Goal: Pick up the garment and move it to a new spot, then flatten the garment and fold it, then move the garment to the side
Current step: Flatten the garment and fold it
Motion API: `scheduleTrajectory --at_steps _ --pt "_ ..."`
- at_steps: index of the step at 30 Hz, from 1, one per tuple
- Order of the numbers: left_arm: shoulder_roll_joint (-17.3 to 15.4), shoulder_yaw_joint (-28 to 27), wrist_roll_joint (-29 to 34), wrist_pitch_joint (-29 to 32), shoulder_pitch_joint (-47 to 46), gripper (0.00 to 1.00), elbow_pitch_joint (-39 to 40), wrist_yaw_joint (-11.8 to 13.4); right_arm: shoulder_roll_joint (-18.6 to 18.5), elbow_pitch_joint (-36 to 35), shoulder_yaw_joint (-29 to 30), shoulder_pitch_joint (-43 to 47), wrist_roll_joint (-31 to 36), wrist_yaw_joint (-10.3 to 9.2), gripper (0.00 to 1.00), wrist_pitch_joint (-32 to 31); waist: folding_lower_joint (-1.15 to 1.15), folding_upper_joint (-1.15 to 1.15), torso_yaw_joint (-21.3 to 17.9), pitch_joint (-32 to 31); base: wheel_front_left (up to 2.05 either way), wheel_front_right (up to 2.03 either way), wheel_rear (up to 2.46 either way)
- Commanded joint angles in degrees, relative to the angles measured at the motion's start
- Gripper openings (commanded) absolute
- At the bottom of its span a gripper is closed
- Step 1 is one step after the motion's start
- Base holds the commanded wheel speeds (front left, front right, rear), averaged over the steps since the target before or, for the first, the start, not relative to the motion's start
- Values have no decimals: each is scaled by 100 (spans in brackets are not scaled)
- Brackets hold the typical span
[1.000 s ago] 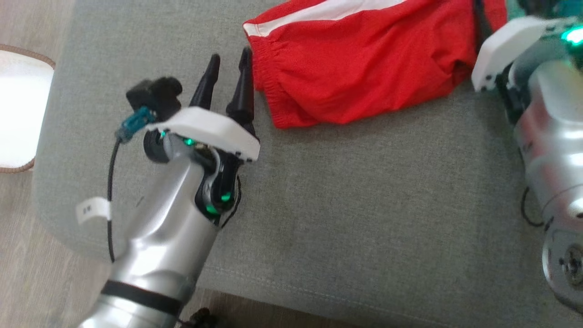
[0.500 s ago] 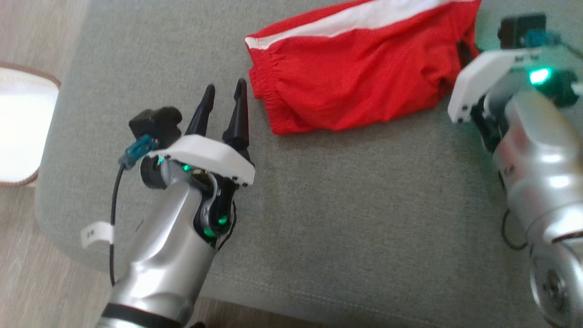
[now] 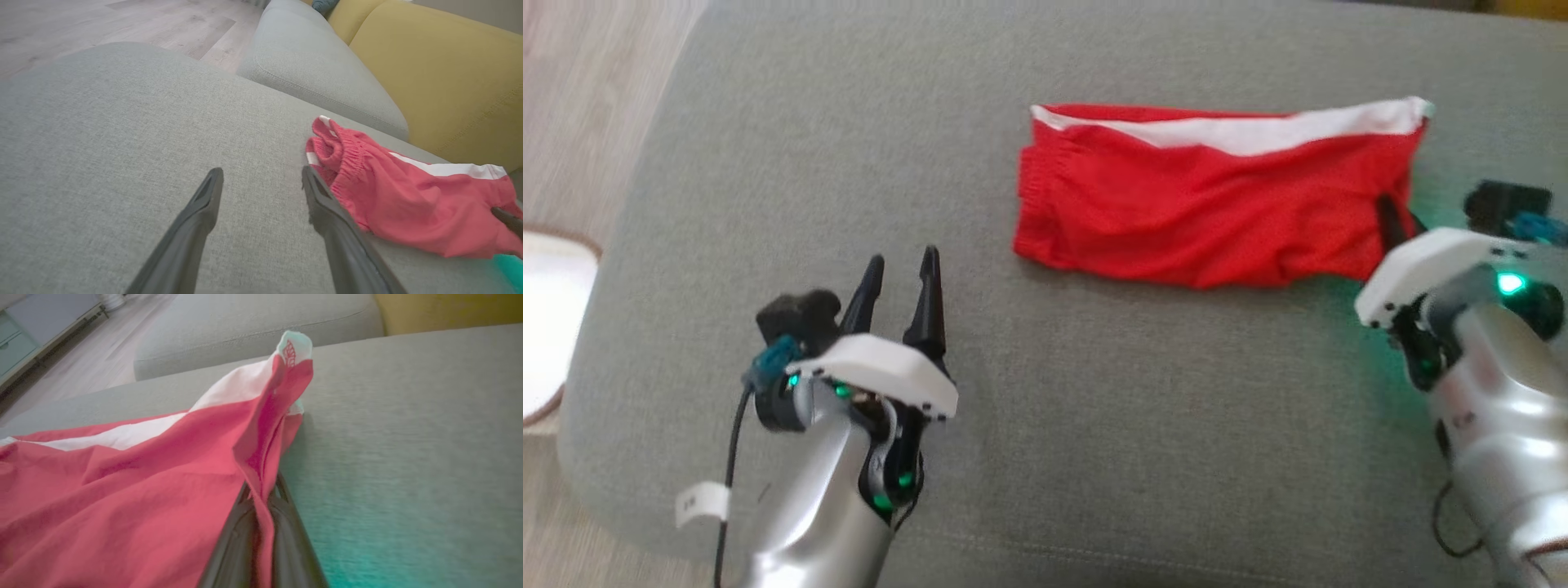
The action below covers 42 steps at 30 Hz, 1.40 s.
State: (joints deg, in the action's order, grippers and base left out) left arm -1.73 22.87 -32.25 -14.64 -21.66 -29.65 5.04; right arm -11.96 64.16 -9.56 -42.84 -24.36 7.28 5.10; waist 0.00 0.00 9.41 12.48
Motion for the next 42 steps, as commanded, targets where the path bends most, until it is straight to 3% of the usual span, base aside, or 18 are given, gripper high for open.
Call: scheduleTrajectory --at_steps 1,8,15,20,24,25,26,35,42 --pt "-115 -236 49 -36 -64 100 198 -1 -32 -250 -138 -30 -81 21 0 54 0 0 -68 -73 0 0 0" --pt "-115 -259 138 -36 213 100 233 -51 -90 -1232 -556 123 -544 21 0 -27 0 0 -4 -136 0 0 0" --pt "-115 -110 68 -36 307 100 201 -61 255 -2125 -1224 75 -765 21 0 -307 0 0 327 -172 0 0 0" --pt "-115 8 4 -36 363 100 174 -56 571 -2251 -1639 58 -788 21 0 -493 0 0 676 -184 0 0 0" --pt "-115 135 -33 -36 392 100 161 -65 741 -1964 -1868 51 -734 21 0 -551 0 0 954 -179 0 0 0" --pt "-115 159 -36 -36 394 100 158 -63 779 -1875 -1885 57 -753 21 30 -517 0 0 1007 -183 0 0 0" --pt "-115 174 -35 -36 394 100 158 -59 812 -1794 -1888 60 -781 21 100 -460 0 0 1047 -187 0 0 0" --pt "-115 124 127 -36 429 100 244 17 901 -1695 -2070 63 -917 21 100 493 0 0 877 -257 0 0 0" --pt "-115 -154 540 -36 483 100 388 145 793 -1353 -1254 224 -286 21 100 974 0 0 313 -388 0 0 0"
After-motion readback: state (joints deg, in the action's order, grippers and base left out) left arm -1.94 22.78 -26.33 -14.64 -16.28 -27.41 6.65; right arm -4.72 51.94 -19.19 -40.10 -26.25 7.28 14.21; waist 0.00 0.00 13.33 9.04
